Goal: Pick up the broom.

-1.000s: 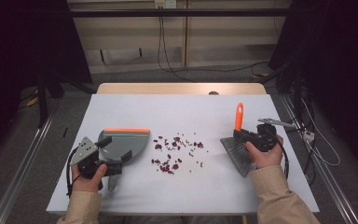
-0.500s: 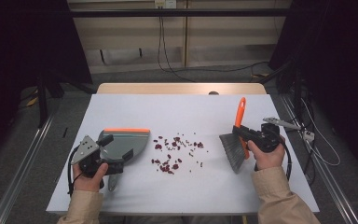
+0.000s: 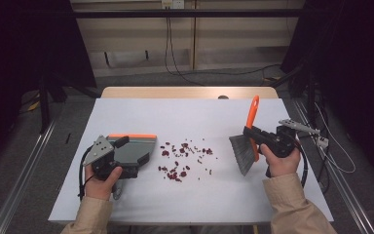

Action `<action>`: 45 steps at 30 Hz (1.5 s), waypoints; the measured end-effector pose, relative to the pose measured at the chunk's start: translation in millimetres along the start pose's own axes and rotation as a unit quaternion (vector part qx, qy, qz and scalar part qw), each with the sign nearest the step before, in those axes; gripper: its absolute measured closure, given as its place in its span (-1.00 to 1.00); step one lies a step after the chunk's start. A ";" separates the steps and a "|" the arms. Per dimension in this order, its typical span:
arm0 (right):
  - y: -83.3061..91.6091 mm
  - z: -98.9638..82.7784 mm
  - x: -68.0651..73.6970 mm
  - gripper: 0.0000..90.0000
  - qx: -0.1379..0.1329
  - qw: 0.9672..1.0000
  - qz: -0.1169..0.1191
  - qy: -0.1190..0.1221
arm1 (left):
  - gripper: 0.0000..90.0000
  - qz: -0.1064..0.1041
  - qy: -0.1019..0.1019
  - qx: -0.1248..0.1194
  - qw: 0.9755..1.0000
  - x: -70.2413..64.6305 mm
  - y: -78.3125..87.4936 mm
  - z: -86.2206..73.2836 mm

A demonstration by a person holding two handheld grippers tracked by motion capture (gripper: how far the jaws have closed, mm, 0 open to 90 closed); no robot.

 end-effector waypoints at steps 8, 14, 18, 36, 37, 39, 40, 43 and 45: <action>-14.4 4.6 26.4 0.57 -0.012 1.000 0.005 0.021 | -0.90 -0.032 0.007 0.010 0.999 -20.8 -28.4 17.2; -29.8 9.8 45.8 0.57 -0.016 0.999 0.014 0.035 | -0.90 -0.053 0.015 0.018 0.998 -38.4 -48.7 30.6; -40.5 11.4 60.0 0.57 -0.014 0.999 0.020 0.049 | -0.90 -0.068 0.018 0.025 0.997 -47.6 -65.3 35.1; -87.1 -3.5 116.4 0.57 -0.019 0.996 0.052 0.075 | -0.13 -0.075 0.061 0.056 0.994 -49.2 -88.5 38.9; -88.6 -4.4 117.7 0.57 -0.019 0.996 0.054 0.076 | -0.04 -0.079 0.064 0.055 0.993 -48.5 -88.4 38.3; -90.1 -5.5 119.5 0.57 -0.019 0.995 0.054 0.078 | 0.18 -0.075 0.059 0.064 0.993 -47.7 -88.3 36.8; -90.4 -5.7 119.8 0.57 -0.020 0.995 0.056 0.076 | 0.23 -0.075 0.060 0.067 0.993 -47.1 -88.4 35.9; -89.6 -4.9 120.1 0.57 -0.023 0.995 0.062 0.068 | 0.49 -0.087 0.067 0.071 0.991 -45.7 -89.5 33.0; -89.1 -4.5 120.2 0.57 -0.023 0.995 0.064 0.069 | 0.74 -0.104 0.073 0.070 0.989 -45.2 -89.5 32.4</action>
Point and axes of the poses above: each handheld gripper's, and its own axes: y roughly backward along the jaws, z roughly out of its top, x roughly to its left, the point moved 1 cm from there along -y, roughly forward along the jaws, and after that the axes turned 2 degrees about z, right-handed, at the moved point
